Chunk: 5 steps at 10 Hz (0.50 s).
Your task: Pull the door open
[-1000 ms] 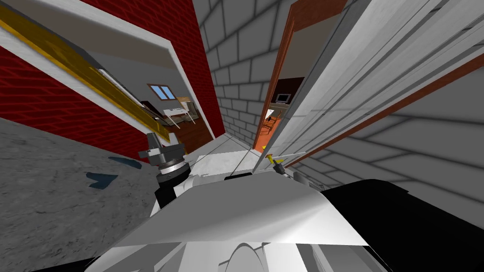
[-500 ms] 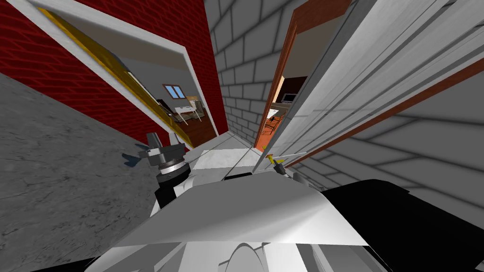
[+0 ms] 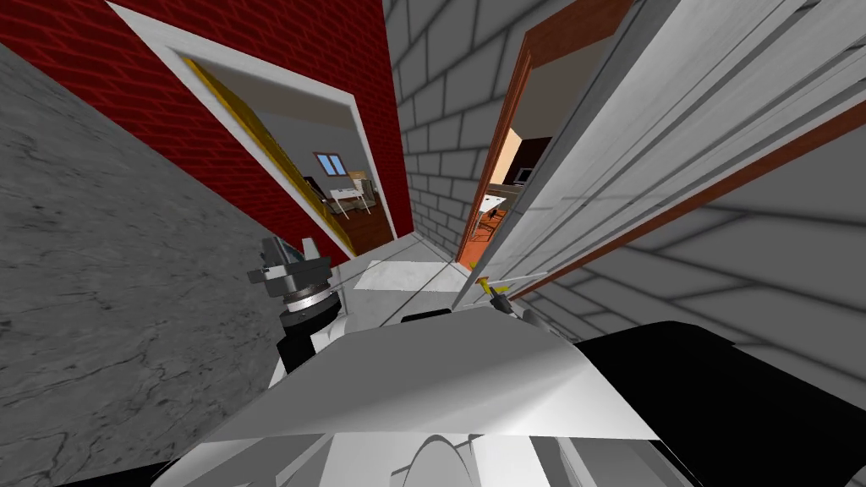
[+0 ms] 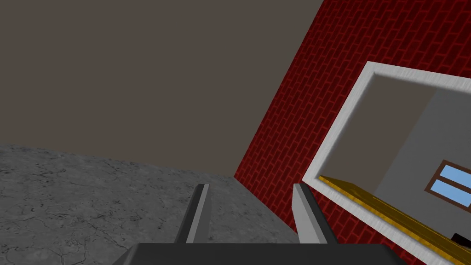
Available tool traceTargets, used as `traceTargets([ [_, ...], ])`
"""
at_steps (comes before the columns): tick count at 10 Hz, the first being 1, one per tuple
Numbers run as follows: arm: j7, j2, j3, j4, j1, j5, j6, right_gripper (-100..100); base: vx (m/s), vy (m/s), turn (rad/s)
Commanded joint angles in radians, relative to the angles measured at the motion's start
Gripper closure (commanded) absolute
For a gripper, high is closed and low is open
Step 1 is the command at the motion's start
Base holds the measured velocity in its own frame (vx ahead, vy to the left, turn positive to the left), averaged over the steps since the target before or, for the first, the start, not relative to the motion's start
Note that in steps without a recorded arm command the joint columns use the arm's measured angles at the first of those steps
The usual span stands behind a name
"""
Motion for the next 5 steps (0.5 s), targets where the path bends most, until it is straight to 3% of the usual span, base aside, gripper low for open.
traceTargets([
  [1,-0.003,-0.007,-0.001,0.004,0.003,-0.003,-0.007,100,-0.199,-0.071,0.144],
  [3,-0.002,-0.001,0.005,0.004,0.002,0.002,-0.004,100,-0.100,-0.031,0.089],
  [5,-0.004,-0.003,0.006,0.012,-0.003,0.002,-0.009,100,-0.211,-0.047,0.168],
])
